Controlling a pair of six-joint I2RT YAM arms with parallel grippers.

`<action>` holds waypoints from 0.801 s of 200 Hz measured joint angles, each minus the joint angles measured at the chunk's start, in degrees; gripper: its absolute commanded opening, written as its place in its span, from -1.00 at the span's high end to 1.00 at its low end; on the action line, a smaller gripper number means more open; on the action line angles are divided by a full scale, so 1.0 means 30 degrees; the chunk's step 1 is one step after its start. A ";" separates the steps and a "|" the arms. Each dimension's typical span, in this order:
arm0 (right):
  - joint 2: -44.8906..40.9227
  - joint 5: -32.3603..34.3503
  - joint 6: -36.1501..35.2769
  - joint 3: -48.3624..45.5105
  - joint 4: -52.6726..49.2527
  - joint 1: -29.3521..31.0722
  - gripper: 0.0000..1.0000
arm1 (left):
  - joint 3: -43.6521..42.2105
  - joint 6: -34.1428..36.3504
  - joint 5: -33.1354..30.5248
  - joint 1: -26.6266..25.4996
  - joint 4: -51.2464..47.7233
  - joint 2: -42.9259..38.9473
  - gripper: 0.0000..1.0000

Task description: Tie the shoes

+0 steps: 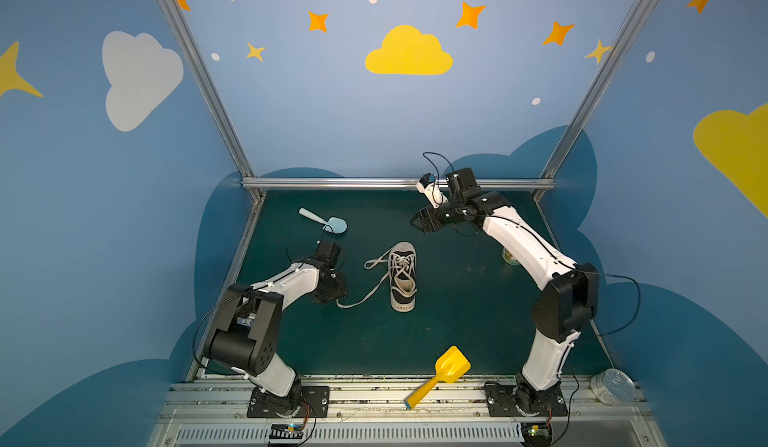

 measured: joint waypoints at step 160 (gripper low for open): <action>-0.8830 0.0801 0.3024 -0.9515 0.0561 -0.6120 -0.60 | 1.9329 0.2747 -0.0146 -0.3854 -0.3169 0.7388 0.90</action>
